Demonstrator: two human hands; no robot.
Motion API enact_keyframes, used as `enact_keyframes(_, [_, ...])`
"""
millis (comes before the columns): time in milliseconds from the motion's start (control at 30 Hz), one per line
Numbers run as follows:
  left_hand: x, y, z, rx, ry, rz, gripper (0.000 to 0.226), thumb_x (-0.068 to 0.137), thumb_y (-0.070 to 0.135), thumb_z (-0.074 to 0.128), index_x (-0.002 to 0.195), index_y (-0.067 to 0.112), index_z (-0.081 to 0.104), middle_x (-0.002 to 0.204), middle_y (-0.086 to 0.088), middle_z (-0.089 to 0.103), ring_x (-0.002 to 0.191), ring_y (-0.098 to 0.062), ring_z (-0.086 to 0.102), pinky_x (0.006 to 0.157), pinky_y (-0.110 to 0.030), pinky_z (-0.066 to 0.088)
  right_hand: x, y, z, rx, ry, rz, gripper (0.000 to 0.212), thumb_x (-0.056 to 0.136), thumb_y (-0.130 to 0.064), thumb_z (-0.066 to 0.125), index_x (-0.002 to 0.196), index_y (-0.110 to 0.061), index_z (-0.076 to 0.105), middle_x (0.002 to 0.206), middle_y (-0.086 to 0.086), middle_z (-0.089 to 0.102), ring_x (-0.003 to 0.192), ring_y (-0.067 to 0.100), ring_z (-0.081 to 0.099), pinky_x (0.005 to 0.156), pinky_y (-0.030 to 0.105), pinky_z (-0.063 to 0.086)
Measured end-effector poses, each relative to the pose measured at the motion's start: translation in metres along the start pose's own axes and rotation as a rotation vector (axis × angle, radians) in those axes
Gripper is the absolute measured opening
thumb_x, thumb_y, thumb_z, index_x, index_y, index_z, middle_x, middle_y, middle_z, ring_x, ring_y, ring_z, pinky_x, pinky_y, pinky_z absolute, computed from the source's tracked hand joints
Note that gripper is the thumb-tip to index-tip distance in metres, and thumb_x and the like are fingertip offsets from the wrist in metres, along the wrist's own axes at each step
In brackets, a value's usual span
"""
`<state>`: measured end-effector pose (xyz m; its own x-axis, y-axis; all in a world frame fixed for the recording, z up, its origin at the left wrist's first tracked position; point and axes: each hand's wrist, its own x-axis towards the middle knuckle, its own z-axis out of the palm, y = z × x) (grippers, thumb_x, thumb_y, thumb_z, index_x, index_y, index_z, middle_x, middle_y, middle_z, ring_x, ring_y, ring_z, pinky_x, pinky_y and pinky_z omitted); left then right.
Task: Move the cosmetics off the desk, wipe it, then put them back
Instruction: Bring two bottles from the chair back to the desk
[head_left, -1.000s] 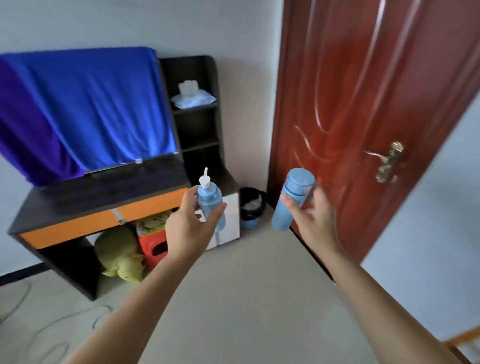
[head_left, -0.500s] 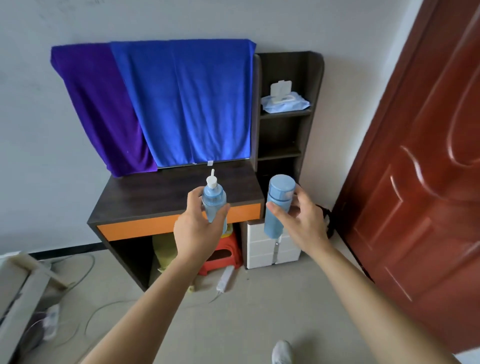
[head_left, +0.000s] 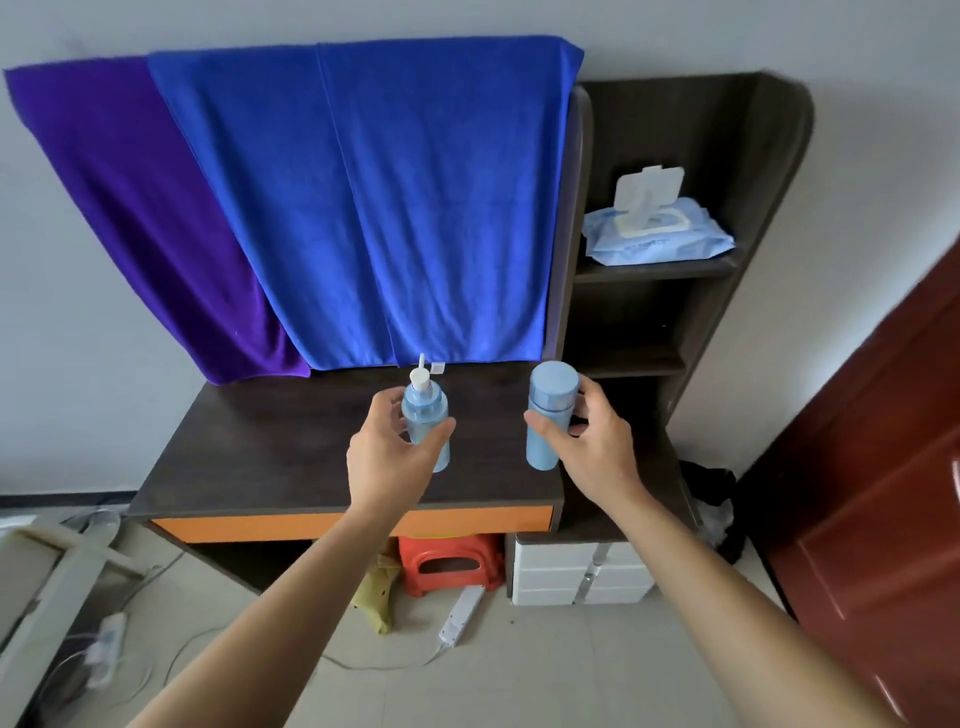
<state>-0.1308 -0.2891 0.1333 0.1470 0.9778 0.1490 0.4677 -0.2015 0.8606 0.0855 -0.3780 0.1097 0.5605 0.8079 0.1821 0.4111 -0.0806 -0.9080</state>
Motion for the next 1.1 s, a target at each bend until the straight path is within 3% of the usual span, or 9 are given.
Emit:
enact_keyframes(100, [0.041, -0.008, 0.023, -0.004, -0.024, -0.036, 0.047, 0.072, 0.047, 0.082, 0.107, 0.043, 0.051, 0.095, 0.033, 0.061, 0.09, 0.016, 0.055, 0.076, -0.02, 0.045, 0.043, 0.016, 0.013, 0.062, -0.003, 0.036, 0.059, 0.077, -0.047, 0.083, 0.126, -0.04, 0.052, 0.109, -0.028, 0.064, 0.105, -0.009, 0.063, 0.087, 0.021, 0.057])
enact_keyframes(200, [0.083, -0.024, 0.051, -0.018, -0.058, -0.081, 0.047, 0.072, 0.045, 0.084, 0.106, 0.043, 0.051, 0.097, 0.028, 0.062, 0.092, 0.009, 0.058, 0.077, -0.022, 0.047, 0.082, 0.031, 0.03, 0.045, -0.005, 0.062, 0.061, 0.078, -0.041, 0.083, 0.13, -0.031, 0.054, 0.111, -0.031, 0.06, 0.101, -0.016, 0.059, 0.086, 0.013, 0.054])
enact_keyframes(367, [0.155, -0.06, 0.11, -0.008, -0.166, -0.171, 0.049, 0.07, 0.042, 0.085, 0.104, 0.04, 0.051, 0.093, 0.021, 0.063, 0.091, -0.007, 0.063, 0.081, -0.029, 0.049, 0.139, 0.064, 0.066, -0.047, -0.016, 0.189, 0.063, 0.079, -0.04, 0.083, 0.132, -0.026, 0.052, 0.125, -0.01, 0.062, 0.111, 0.007, 0.061, 0.097, 0.034, 0.055])
enact_keyframes(500, [0.205, -0.09, 0.15, -0.011, -0.24, -0.22, 0.047, 0.07, 0.038, 0.086, 0.101, 0.042, 0.05, 0.088, 0.026, 0.063, 0.084, 0.005, 0.061, 0.079, -0.026, 0.048, 0.185, 0.093, 0.097, -0.121, -0.033, 0.261, 0.062, 0.08, -0.041, 0.082, 0.131, -0.027, 0.05, 0.127, -0.005, 0.065, 0.114, 0.015, 0.063, 0.099, 0.042, 0.054])
enact_keyframes(600, [0.237, -0.106, 0.174, 0.012, -0.283, -0.239, 0.045, 0.07, 0.039, 0.085, 0.101, 0.038, 0.052, 0.088, 0.026, 0.063, 0.086, 0.004, 0.063, 0.075, -0.025, 0.047, 0.214, 0.111, 0.119, -0.155, -0.044, 0.3, 0.06, 0.08, -0.035, 0.083, 0.128, -0.022, 0.05, 0.125, 0.001, 0.066, 0.114, 0.022, 0.065, 0.098, 0.046, 0.053])
enact_keyframes(667, [0.255, -0.115, 0.19, 0.033, -0.315, -0.238, 0.045, 0.07, 0.04, 0.083, 0.102, 0.037, 0.052, 0.087, 0.025, 0.063, 0.086, -0.001, 0.064, 0.074, -0.025, 0.048, 0.232, 0.122, 0.129, -0.175, -0.044, 0.323, 0.061, 0.081, -0.032, 0.083, 0.131, -0.018, 0.049, 0.127, 0.005, 0.064, 0.114, 0.026, 0.065, 0.098, 0.048, 0.053])
enact_keyframes(833, [0.281, -0.134, 0.216, 0.101, -0.396, -0.211, 0.047, 0.071, 0.04, 0.082, 0.103, 0.039, 0.046, 0.089, 0.02, 0.064, 0.084, 0.006, 0.058, 0.074, -0.026, 0.047, 0.254, 0.139, 0.143, -0.212, -0.035, 0.355, 0.063, 0.083, -0.027, 0.082, 0.134, -0.013, 0.047, 0.131, 0.007, 0.061, 0.12, 0.026, 0.061, 0.1, 0.048, 0.053])
enact_keyframes(967, [0.284, -0.146, 0.225, 0.102, -0.424, -0.215, 0.049, 0.071, 0.043, 0.081, 0.106, 0.04, 0.046, 0.098, 0.015, 0.067, 0.09, -0.006, 0.066, 0.081, -0.031, 0.052, 0.252, 0.149, 0.143, -0.218, -0.073, 0.391, 0.062, 0.087, -0.028, 0.078, 0.137, -0.013, 0.045, 0.133, 0.008, 0.06, 0.121, 0.027, 0.061, 0.101, 0.048, 0.051])
enact_keyframes(1100, [0.283, -0.15, 0.227, 0.098, -0.411, -0.22, 0.051, 0.069, 0.048, 0.082, 0.103, 0.044, 0.044, 0.091, 0.022, 0.065, 0.087, -0.002, 0.066, 0.073, -0.019, 0.047, 0.25, 0.151, 0.144, -0.254, -0.071, 0.392, 0.066, 0.086, -0.031, 0.078, 0.139, -0.013, 0.044, 0.136, 0.009, 0.059, 0.121, 0.028, 0.062, 0.1, 0.048, 0.052])
